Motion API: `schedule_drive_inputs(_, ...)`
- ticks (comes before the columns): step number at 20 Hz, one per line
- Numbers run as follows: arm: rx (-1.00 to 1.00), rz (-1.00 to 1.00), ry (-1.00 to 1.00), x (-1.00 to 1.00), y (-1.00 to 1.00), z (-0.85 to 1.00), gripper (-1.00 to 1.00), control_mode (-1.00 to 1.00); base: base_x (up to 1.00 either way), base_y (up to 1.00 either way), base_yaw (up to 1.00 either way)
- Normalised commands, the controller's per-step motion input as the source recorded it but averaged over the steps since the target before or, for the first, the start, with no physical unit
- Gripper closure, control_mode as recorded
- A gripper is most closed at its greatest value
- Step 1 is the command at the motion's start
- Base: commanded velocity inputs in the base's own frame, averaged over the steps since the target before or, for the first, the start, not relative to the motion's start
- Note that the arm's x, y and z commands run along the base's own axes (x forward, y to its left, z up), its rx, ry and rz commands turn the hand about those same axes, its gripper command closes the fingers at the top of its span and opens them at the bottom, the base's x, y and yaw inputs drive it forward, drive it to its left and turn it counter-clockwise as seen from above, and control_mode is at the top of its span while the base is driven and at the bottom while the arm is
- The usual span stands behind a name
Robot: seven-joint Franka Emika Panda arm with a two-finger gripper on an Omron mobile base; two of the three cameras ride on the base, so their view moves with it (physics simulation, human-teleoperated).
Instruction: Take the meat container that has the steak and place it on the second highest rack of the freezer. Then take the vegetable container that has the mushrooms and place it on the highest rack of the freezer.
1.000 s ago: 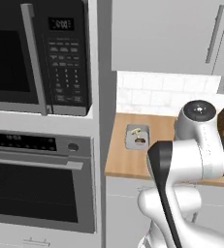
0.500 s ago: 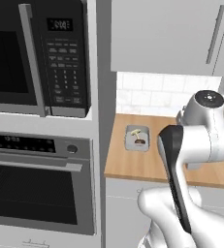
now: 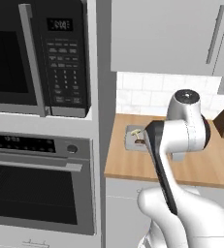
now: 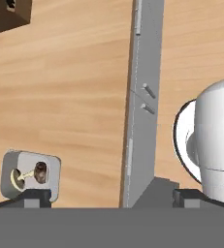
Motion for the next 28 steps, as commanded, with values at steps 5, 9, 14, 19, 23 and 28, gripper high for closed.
schedule_drive_inputs(5,-0.01,-0.09,0.05,0.45,-0.03,-0.45,-1.0,-1.0,0.0,0.0,0.0)
schedule_drive_inputs(9,0.0,0.0,0.14,0.53,-0.16,-0.46,-1.0,-1.0,0.0,0.0,0.0)
schedule_drive_inputs(14,0.0,0.0,0.06,0.6,-0.03,-0.37,-1.0,-1.0,0.0,0.0,0.0)
schedule_drive_inputs(19,0.0,-0.03,0.01,0.57,0.0,-0.32,-1.0,-1.0,0.0,0.0,0.0)
schedule_drive_inputs(23,0.0,-0.06,0.0,0.5,0.0,-0.25,-1.0,-1.0,0.0,0.0,0.0)
schedule_drive_inputs(28,0.0,-0.06,0.0,0.49,-0.01,-0.34,-1.0,-1.0,0.0,0.0,0.0)
